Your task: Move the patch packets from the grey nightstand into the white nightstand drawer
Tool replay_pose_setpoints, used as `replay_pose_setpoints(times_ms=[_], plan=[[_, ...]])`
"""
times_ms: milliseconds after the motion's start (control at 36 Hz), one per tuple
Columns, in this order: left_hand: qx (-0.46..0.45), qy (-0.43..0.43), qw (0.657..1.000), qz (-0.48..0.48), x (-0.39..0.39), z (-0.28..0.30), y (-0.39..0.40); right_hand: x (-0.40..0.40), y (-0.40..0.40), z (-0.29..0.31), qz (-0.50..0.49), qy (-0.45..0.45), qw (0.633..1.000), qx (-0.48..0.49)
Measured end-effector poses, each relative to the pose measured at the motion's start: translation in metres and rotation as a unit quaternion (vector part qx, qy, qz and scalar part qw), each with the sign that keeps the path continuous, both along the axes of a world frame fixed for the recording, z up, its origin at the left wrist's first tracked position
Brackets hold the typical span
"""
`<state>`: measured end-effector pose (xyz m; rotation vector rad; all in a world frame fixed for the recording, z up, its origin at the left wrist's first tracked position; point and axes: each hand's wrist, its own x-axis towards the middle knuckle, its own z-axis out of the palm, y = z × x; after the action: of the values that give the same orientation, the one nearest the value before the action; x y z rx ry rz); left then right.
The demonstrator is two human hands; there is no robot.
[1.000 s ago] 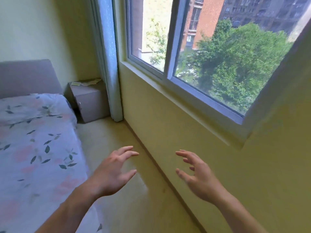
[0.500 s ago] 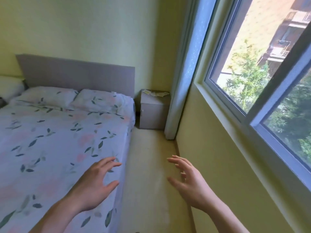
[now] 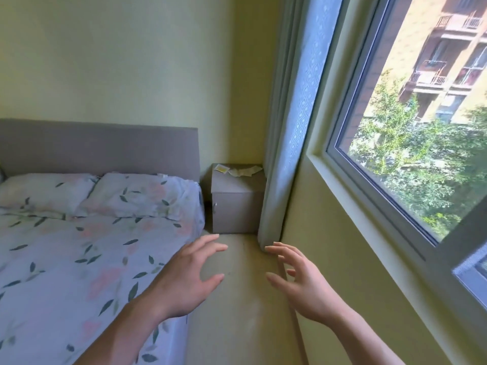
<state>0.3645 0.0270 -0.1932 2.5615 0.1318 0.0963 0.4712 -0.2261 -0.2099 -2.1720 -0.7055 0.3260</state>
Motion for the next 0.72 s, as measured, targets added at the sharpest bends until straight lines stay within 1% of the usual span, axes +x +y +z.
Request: replay_pose_setpoints(times_ms=[194, 306, 417, 528, 639, 722], plan=[[0.006, 0.018, 1.000, 0.011, 0.132, -0.012, 0.032, 0.140, 0.034, -0.019, 0.007, 0.006, 1.000, 0.017], [0.001, 0.044, 0.998, 0.042, 0.201, -0.013, 0.055, 0.226, 0.052, -0.025, 0.012, 0.026, 0.999, 0.015], [0.005, 0.039, 0.996, 0.074, 0.262, -0.014, 0.080, 0.309, 0.081, -0.028, 0.037, 0.033, 0.999, 0.014], [-0.022, 0.058, 0.992, 0.114, 0.301, -0.026, 0.111, 0.378, 0.120, -0.028, 0.052, 0.054, 0.997, -0.001], [-0.053, 0.064, 0.985, 0.152, 0.338, -0.048, 0.155, 0.437, 0.166, -0.028, 0.097, 0.043, 0.994, -0.007], [-0.059, 0.084, 0.979, 0.174, 0.371, -0.064, 0.192, 0.483, 0.197, -0.037, 0.106, 0.040, 0.993, -0.016]])
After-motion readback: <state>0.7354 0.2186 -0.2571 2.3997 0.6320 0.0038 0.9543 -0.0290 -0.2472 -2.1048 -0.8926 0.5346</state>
